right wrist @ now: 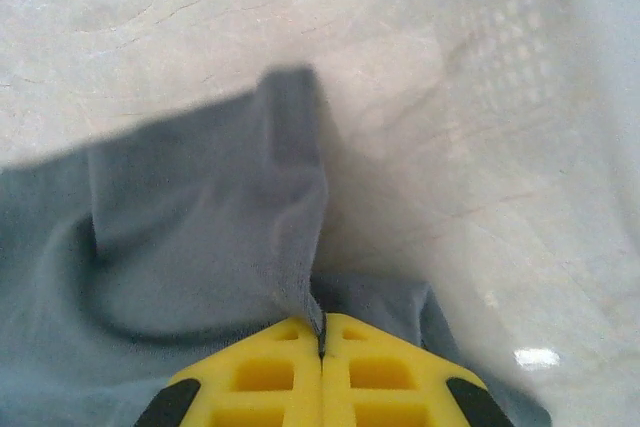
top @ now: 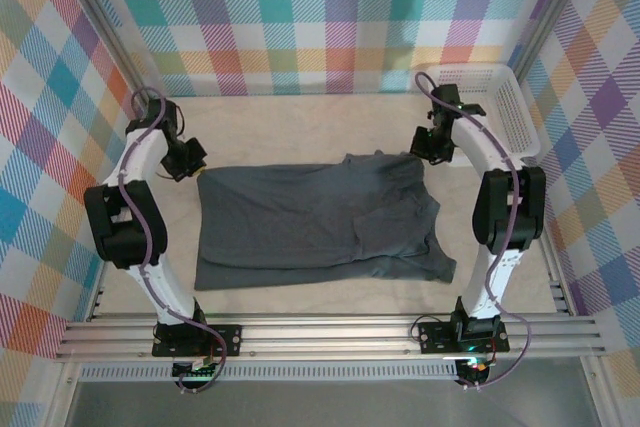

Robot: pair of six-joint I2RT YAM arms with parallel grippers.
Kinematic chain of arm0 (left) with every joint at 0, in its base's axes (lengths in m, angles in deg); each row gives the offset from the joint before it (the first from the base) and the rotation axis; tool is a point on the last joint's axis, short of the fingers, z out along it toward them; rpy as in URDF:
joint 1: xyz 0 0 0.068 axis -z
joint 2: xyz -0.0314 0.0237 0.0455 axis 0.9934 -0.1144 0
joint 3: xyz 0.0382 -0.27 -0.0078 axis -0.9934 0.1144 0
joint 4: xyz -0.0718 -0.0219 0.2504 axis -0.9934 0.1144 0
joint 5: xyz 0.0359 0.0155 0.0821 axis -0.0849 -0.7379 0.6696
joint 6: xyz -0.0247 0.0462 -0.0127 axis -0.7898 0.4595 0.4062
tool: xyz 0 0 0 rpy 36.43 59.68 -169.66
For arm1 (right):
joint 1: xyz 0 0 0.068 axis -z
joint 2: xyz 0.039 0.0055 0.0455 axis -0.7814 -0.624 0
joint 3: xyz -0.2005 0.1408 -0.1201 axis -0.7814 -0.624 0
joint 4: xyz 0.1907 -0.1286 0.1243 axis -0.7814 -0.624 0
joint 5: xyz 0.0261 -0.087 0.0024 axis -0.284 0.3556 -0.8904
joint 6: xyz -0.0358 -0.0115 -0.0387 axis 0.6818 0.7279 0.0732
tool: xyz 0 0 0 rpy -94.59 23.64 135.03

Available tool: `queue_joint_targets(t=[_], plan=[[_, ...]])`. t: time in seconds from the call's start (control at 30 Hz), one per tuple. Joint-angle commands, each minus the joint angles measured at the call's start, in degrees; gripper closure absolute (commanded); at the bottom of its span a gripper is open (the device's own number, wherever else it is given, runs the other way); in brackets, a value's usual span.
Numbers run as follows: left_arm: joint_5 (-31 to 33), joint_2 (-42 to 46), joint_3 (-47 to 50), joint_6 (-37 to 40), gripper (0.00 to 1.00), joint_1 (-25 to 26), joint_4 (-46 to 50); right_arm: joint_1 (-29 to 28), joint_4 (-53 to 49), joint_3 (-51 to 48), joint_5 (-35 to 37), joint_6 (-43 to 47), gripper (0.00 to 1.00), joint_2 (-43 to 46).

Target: Fold the inside-out t-shirt

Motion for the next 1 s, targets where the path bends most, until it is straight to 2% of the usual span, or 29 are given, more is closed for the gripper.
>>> queue_joint_targets(t=[0.0, 0.17, 0.43, 0.73, 0.83, 0.97], plan=[[-0.2, 2.4, 3.8, 0.7, 1.00, -1.0, 1.8, 0.6, 0.4, -2.0, -1.4, -1.1, 1.00, 2.1], [0.4, 6.4, 5.9, 0.2, 1.00, -0.9, 3.0, 0.6, -1.0, -4.8, 1.6, -0.1, 1.00, 8.0], [0.4, 14.7, 13.6, -0.8, 1.00, -0.9, 3.2, 0.6, 0.5, -17.0, 2.1, -1.9, 1.00, 13.6], [4.4, 22.2, 16.7, 0.4, 1.00, -1.0, 7.5, 0.6, -2.5, -19.0, 2.9, -1.6, 1.00, 23.9], [5.1, 26.1, 20.7, -0.2, 1.00, -1.0, 6.6, 0.6, -1.1, -23.4, 2.5, -3.3, 1.00, 27.6], [2.1, 27.3, 26.2, -0.8, 1.00, -0.9, 4.8, 0.6, 1.2, -31.9, 1.4, -6.6, 1.00, 29.8]])
